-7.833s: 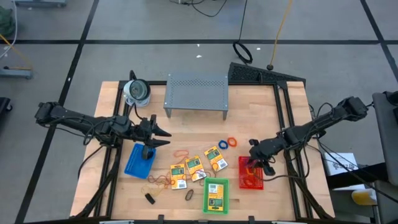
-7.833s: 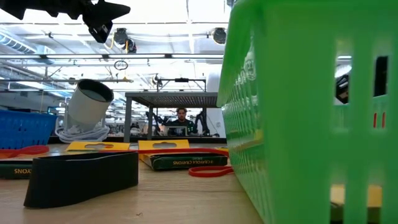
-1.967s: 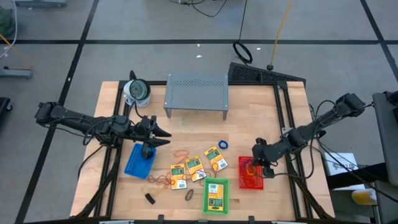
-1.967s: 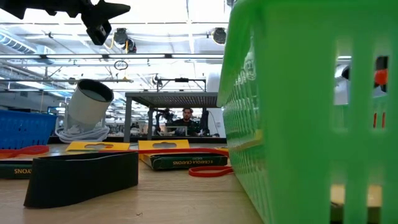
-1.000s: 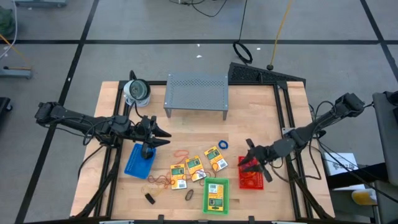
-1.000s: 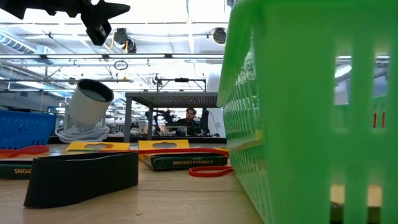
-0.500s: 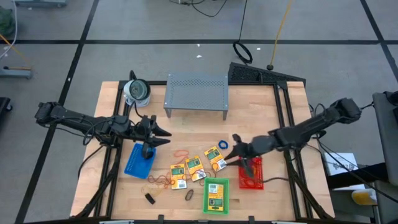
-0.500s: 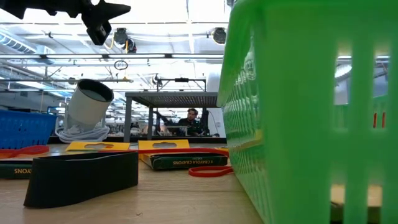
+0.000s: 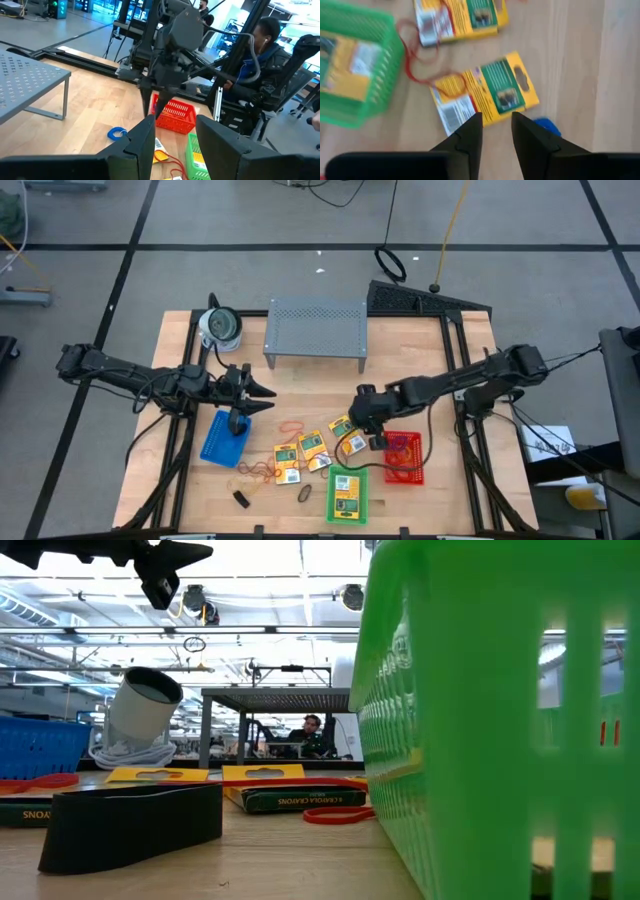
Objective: Pick & Place Office Desk Supplies
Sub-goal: Put the blue spring keychain into the red bin
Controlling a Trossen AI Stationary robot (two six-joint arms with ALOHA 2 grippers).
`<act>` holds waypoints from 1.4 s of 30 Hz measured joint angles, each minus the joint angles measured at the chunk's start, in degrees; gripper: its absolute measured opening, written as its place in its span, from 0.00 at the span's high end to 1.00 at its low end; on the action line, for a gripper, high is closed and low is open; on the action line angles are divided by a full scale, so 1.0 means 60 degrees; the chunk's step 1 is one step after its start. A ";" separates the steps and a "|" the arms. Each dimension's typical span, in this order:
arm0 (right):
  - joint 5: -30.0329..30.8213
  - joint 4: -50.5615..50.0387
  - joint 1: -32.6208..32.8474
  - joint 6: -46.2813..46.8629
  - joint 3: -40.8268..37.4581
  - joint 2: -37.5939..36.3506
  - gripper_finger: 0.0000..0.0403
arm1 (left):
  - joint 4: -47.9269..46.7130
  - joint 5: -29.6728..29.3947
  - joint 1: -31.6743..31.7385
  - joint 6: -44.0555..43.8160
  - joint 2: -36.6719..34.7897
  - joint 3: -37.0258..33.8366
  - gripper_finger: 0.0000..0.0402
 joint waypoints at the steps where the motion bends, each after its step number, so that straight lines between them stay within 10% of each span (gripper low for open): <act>1: 0.0013 -0.0192 -0.0026 -0.0103 0.0089 0.0135 0.74 | -0.0003 -0.0002 0.0003 0.0001 0.0000 0.0000 0.62; 42: -0.0016 0.0043 -0.1159 -0.0605 -0.0165 0.1439 0.70 | -0.0022 -0.0004 0.0003 -0.0029 0.0004 0.0000 0.62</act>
